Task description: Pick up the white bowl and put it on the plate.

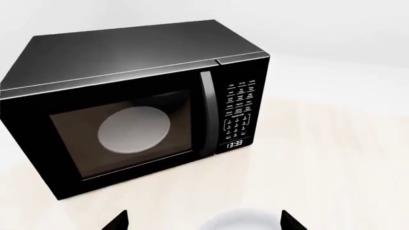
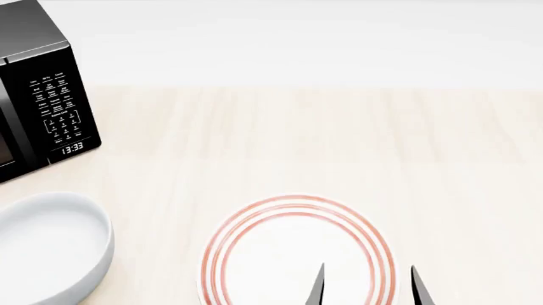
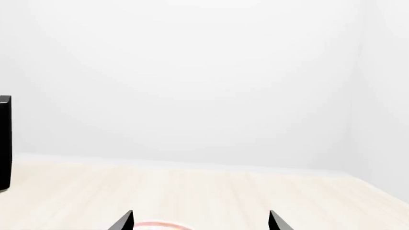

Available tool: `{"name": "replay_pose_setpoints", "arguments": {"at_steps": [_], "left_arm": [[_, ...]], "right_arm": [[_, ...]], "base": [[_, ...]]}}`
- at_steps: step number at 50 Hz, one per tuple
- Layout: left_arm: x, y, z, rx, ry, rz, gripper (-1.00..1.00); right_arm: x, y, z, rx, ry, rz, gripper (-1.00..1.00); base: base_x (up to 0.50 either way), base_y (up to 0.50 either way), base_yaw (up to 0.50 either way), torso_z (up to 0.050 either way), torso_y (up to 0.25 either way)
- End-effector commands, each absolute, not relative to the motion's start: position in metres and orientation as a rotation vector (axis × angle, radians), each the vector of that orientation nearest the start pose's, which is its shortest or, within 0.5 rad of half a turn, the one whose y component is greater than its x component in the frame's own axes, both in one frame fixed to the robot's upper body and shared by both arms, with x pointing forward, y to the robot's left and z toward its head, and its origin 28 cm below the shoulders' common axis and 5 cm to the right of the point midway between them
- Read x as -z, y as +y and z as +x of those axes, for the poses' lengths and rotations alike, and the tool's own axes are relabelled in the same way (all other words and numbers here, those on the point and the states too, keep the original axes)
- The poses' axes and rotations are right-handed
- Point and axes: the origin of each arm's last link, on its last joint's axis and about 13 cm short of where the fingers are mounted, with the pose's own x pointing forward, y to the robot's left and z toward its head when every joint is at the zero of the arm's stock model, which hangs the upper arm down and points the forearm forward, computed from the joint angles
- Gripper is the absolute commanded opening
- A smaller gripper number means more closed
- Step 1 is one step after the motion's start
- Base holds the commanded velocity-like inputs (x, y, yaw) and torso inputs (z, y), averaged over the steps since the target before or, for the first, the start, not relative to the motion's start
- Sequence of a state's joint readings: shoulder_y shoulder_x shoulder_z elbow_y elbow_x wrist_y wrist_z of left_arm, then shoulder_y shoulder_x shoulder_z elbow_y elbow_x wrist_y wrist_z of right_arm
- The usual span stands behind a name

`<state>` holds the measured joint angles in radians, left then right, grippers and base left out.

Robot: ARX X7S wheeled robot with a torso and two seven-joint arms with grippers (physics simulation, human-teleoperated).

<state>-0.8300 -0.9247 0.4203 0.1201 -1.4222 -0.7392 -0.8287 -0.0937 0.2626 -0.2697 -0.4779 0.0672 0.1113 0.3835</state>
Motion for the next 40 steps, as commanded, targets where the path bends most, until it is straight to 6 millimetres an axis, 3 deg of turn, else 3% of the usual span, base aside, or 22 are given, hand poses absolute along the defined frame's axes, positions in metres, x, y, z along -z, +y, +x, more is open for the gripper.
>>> {"name": "replay_pose_setpoints", "arguments": {"at_steps": [1,40], "left_arm": [[-0.206,0.315,0.279,-0.271,0.334,-0.06,1.0],[-0.172,0.316,0.295,-0.278,0.401,-0.075,1.0]], "right_arm": [[-0.079,-0.087,0.18,0.044,-0.24,-0.085,1.0],[-0.078,-0.087,0.18,0.043,-0.24,-0.086,1.0]], "base": [[0.0,0.0,0.0,0.0,0.0],[0.0,0.0,0.0,0.0,0.0]]}}
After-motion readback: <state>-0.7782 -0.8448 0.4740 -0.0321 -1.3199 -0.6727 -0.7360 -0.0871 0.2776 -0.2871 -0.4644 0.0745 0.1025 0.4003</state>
